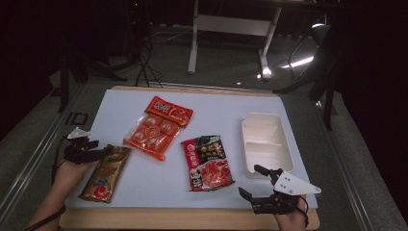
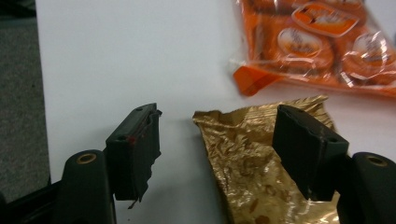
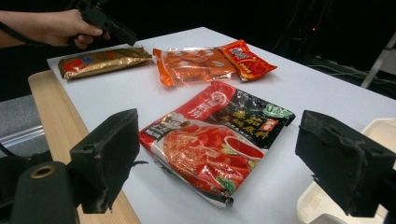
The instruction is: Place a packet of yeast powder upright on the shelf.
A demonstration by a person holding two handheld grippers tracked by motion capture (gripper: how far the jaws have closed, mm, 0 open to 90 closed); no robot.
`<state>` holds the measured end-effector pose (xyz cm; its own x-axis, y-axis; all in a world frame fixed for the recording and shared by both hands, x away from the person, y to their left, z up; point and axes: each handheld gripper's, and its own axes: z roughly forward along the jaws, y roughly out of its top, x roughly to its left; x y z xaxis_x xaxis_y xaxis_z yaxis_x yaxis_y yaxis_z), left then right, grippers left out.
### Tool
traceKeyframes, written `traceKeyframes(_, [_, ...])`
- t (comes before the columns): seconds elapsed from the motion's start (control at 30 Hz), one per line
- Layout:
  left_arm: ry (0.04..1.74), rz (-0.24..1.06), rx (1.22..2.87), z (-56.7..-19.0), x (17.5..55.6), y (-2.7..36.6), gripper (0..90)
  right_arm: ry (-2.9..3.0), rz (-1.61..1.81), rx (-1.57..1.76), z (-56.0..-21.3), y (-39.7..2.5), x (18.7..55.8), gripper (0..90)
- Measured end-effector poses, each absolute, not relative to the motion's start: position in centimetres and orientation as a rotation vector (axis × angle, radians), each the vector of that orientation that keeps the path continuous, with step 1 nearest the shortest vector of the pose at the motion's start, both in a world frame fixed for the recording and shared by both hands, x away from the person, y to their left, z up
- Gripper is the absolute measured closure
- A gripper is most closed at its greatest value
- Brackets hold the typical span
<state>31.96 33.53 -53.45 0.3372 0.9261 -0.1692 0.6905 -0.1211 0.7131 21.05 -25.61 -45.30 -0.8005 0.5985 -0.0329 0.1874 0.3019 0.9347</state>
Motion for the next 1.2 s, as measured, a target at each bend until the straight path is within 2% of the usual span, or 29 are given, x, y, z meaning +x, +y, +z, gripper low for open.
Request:
traceKeyframes(0.13, [1.441,0.390,1.915,-54.3,32.3,33.3,36.0,2.209,1.502,0.704,-45.4,-25.6,21.1,13.9])
traceKeyframes(0.2, [1.456,0.354,1.877,-54.5,32.4,33.4,37.6,2.202,1.511,0.703,-45.3,-25.7,21.1,13.9])
traceKeyframes(0.37, [1.459,0.297,1.894,-54.7,32.4,32.9,37.6,2.200,1.510,0.708,-45.4,-25.7,21.1,14.0])
traceKeyframes(0.53, [1.467,0.309,1.956,-54.4,32.6,32.0,42.6,2.206,1.508,0.710,-45.4,-25.7,21.1,14.0])
traceKeyframes(0.6, [1.454,0.291,1.979,-54.2,32.7,31.6,51.9,2.210,1.504,0.708,-45.4,-25.7,21.1,14.1])
traceKeyframes(0.73, [1.459,0.312,2.007,-54.0,32.7,31.1,54.5,2.211,1.505,0.705,-45.4,-25.6,21.1,14.1])
traceKeyframes(0.8, [1.472,0.345,2.002,-54.0,32.6,30.9,59.0,2.214,1.505,0.706,-45.5,-25.6,21.1,14.1])
traceKeyframes(0.9, [1.475,0.398,2.027,-54.0,32.6,30.7,75.5,2.214,1.507,0.705,-45.5,-25.6,21.2,14.1])
traceKeyframes(0.93, [1.467,0.413,2.037,-54.0,32.6,30.6,77.0,2.215,1.506,0.705,-45.5,-25.6,21.2,14.1])
traceKeyframes(1.0, [1.441,0.446,2.073,-54.1,32.6,30.3,86.6,2.218,1.501,0.701,-45.5,-25.6,21.2,14.1])
traceKeyframes(1.2, [1.434,0.441,2.026,-53.7,32.2,30.8,90.0,2.213,1.506,0.702,-45.5,-25.7,21.1,14.1])
